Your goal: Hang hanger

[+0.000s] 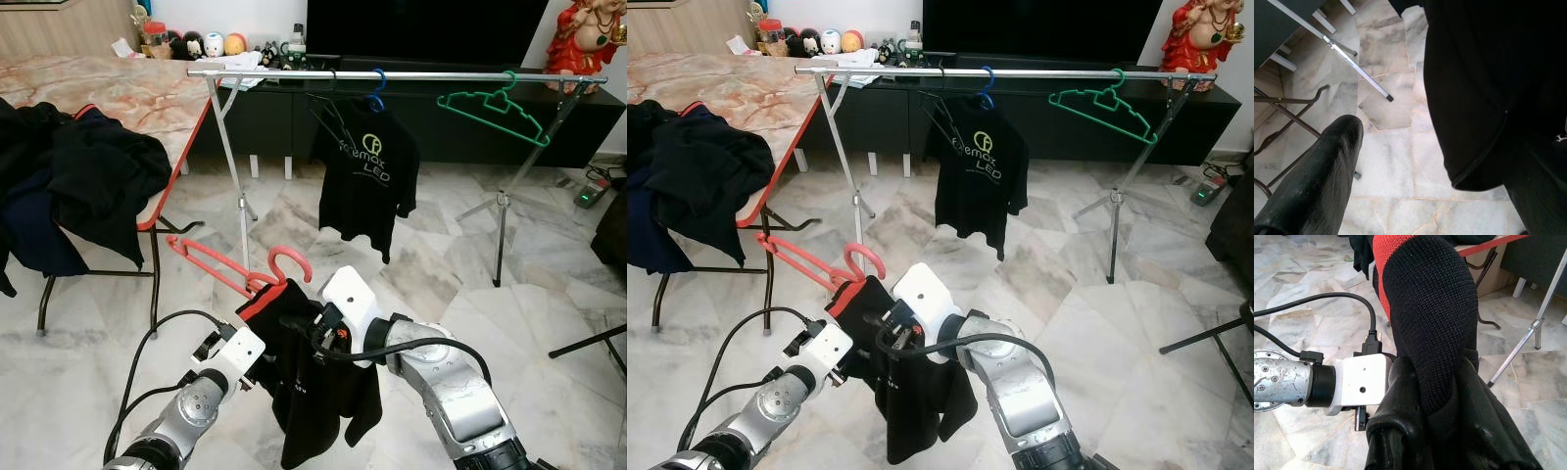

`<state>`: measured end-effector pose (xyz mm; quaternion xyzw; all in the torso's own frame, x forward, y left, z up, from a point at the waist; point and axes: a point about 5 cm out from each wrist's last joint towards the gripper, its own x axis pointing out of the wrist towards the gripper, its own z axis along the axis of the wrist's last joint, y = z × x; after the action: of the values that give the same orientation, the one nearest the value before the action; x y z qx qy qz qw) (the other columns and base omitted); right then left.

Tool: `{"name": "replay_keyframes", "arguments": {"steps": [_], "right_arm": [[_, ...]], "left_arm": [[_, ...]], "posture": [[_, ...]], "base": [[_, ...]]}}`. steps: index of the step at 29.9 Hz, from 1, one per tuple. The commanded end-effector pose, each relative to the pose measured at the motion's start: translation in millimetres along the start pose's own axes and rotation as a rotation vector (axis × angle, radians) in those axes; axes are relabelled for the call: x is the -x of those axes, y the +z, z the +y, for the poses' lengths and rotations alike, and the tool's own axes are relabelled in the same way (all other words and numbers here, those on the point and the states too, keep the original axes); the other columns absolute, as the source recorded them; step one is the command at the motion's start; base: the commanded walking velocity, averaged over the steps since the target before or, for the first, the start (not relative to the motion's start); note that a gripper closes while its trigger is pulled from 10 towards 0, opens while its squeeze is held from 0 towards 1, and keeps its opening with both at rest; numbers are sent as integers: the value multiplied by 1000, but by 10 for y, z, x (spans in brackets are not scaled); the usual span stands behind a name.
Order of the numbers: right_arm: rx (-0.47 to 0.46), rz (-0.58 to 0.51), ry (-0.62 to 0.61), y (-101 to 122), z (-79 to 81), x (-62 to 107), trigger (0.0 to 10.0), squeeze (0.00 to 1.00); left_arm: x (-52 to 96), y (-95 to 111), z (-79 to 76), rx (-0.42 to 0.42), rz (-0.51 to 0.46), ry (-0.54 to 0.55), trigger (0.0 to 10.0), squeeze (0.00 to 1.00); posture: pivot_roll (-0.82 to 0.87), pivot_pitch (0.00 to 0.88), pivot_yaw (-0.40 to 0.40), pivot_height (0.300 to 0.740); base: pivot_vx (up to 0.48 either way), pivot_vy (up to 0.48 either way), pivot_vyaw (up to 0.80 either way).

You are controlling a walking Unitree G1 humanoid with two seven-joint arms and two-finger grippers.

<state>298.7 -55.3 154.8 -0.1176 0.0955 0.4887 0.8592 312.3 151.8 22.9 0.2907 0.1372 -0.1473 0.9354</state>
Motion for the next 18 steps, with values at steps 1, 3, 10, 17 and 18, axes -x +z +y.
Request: {"name": "replay_keyframes", "arguments": {"steps": [1,3,10,17,18], "right_arm": [[23,-53,8,135,31,14,0,0],[23,-60,11,164,40,7,0,0],[16,-77,25,210,68,12,0,0],[5,-71,33,188,90,26,0,0],[3,-70,33,192,87,30,0,0]], "left_arm": [[-1,0,-12,-25,-4,-5,10000,0],[-3,10,-18,-16,-12,-18,10000,0],[-11,4,-8,-32,4,-17,10000,0],[-13,-4,54,-11,15,30,0,0],[-17,3,69,-10,13,36,0,0]], "posture": [[-15,68,-21,740],[-15,66,-22,740],[-20,72,-22,740],[-18,75,-22,740],[-19,83,-24,740]], "base": [[0,0,0],[0,0,0],[0,0,0],[0,0,0],[0,0,0]]}}
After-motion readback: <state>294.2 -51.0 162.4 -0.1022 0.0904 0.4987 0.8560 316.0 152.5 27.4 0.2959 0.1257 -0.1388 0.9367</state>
